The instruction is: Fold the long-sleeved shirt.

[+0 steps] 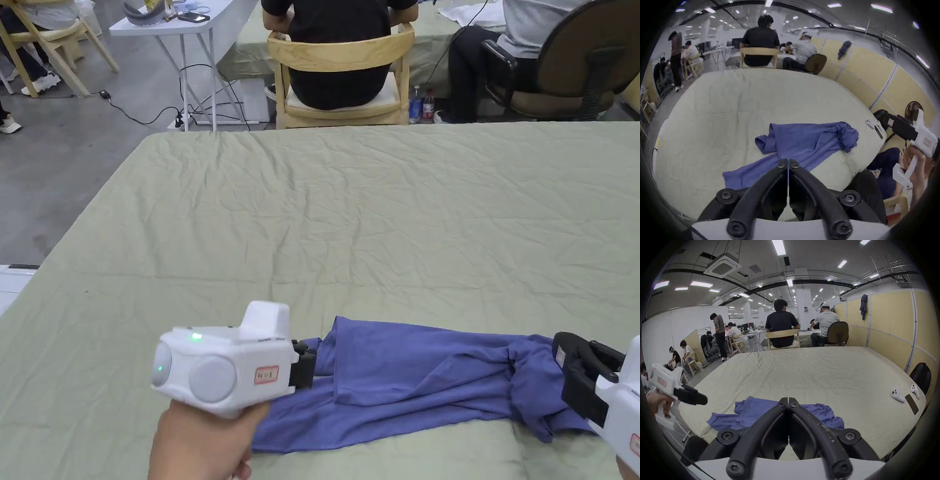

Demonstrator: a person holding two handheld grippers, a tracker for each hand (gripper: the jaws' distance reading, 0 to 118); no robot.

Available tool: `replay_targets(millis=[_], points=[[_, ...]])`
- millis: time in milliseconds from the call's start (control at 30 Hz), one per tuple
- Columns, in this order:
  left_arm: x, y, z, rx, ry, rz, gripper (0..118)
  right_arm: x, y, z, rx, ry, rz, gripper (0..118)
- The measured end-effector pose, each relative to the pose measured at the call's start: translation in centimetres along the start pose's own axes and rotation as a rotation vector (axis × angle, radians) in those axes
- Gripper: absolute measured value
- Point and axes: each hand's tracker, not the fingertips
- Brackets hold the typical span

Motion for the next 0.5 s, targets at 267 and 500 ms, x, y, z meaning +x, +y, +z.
replay_targets(millis=[267, 500], points=[[-2.3, 6.4, -10.3, -0.091, -0.012, 0.041, 63, 2.9, -1.2, -3.7, -0.076, -0.030, -0.015, 1], [-3.0, 8.2, -20.3, -0.208, 0.022, 0.013, 68, 5.8, -3.1, -6.6, -0.151, -0.083, -0.054, 1]])
